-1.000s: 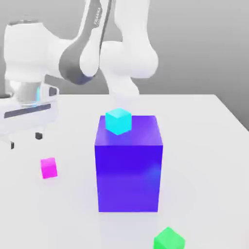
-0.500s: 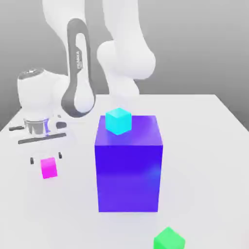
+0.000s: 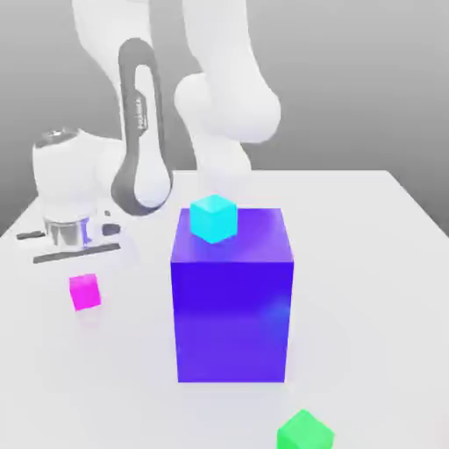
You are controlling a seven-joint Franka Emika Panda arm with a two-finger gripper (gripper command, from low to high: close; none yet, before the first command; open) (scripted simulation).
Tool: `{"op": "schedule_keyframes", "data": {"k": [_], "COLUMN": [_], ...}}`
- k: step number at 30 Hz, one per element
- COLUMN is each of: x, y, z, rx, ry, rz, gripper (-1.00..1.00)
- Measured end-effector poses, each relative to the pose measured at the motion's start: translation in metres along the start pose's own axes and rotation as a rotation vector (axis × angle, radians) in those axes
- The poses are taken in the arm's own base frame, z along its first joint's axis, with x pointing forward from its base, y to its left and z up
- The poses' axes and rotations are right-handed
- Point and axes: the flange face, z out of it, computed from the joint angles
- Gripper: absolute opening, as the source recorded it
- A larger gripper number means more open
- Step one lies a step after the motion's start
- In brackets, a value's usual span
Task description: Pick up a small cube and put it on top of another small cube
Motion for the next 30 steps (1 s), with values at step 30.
{"op": "schedule_keyframes", "data": {"k": [30], "x": [-0.118], "y": [0.446], "z": [-0.061], "rx": [-0.002], "ry": [-0.01], "rz": [-1.638], "gripper": [-1.0]}}
